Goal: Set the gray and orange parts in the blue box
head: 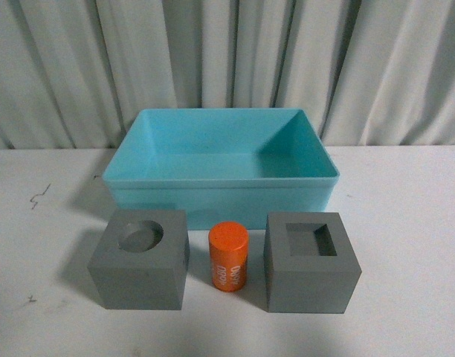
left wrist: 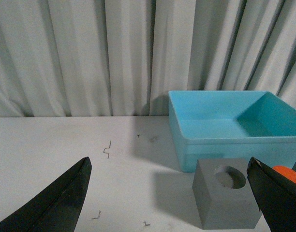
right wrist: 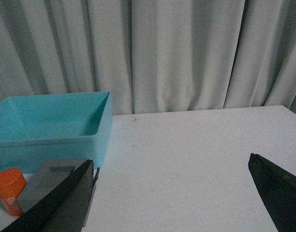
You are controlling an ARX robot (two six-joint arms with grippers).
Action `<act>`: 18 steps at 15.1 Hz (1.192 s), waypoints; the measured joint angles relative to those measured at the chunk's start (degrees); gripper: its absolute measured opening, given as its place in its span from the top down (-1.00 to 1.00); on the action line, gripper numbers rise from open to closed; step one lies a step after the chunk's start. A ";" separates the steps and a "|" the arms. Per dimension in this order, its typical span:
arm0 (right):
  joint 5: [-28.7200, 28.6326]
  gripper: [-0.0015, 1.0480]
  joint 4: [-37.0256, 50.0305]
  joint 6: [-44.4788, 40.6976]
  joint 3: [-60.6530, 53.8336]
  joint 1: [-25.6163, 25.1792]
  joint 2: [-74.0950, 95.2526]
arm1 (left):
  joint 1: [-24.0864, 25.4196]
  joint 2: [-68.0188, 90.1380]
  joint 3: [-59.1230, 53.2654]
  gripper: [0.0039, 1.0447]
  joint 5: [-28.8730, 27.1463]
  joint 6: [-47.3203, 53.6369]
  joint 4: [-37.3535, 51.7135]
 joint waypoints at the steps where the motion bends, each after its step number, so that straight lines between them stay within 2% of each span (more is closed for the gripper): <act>1: 0.00 -0.87 0.00 0.00 0.00 0.00 0.00 | 0.00 0.00 0.00 -0.88 0.00 0.00 0.00; 18: 0.00 -0.87 0.00 0.00 0.00 0.00 0.00 | 0.00 0.00 0.00 -0.88 0.00 0.02 0.00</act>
